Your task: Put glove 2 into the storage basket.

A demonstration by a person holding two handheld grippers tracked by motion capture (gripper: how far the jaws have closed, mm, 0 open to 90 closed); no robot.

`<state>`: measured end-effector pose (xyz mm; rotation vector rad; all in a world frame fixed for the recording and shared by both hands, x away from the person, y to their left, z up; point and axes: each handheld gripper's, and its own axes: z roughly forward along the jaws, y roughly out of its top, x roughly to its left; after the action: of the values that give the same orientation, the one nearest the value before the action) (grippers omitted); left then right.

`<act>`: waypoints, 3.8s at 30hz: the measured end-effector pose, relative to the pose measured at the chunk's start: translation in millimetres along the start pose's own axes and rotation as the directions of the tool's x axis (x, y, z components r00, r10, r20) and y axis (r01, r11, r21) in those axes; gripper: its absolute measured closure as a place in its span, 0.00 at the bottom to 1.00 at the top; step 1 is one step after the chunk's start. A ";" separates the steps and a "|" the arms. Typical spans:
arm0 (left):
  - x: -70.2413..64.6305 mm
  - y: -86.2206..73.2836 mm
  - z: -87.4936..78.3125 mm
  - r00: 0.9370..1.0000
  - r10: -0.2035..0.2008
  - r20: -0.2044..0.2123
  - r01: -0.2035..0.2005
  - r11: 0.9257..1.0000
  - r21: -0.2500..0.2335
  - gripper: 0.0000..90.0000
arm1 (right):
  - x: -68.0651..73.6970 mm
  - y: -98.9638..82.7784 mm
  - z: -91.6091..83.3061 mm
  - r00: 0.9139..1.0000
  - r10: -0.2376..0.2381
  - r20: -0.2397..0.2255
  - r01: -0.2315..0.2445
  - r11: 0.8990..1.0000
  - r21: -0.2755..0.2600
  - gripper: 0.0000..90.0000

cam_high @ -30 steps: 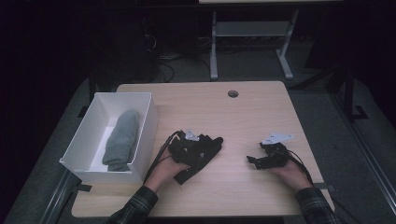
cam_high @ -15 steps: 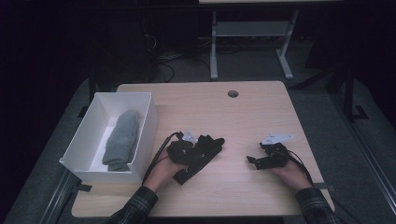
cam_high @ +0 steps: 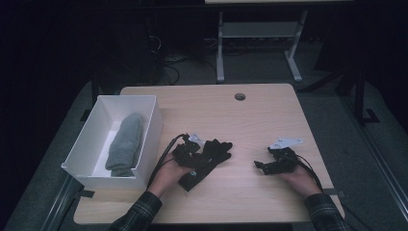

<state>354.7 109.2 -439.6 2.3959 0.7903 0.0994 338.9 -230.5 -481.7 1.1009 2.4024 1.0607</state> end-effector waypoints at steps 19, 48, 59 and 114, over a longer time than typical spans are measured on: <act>-1.0 53.5 -80.4 0.999 -0.042 -0.028 0.039 0.995 -0.090 0.73 | 0.2 -0.1 0.0 1.000 0.001 0.000 -0.001 1.000 -0.001 0.19; 51.0 43.3 -173.5 0.982 -0.139 -0.130 0.115 0.978 -0.175 0.73 | 0.2 -0.1 0.1 1.000 0.002 0.000 -0.002 1.000 -0.003 0.19; 85.1 4.2 -210.6 0.945 -0.257 -0.204 0.210 0.952 -0.224 0.72 | 0.2 -0.2 0.1 1.000 0.002 0.000 -0.002 1.000 -0.003 0.19; 153.0 -84.0 -169.2 0.774 -0.505 -0.382 0.466 0.863 -0.196 0.36 | 0.9 0.1 0.4 1.000 0.003 -0.001 -0.003 1.000 0.000 0.18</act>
<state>394.5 337.9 -367.3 2.0240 1.5550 0.4450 338.6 -229.6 -481.9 1.1040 2.4027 1.0629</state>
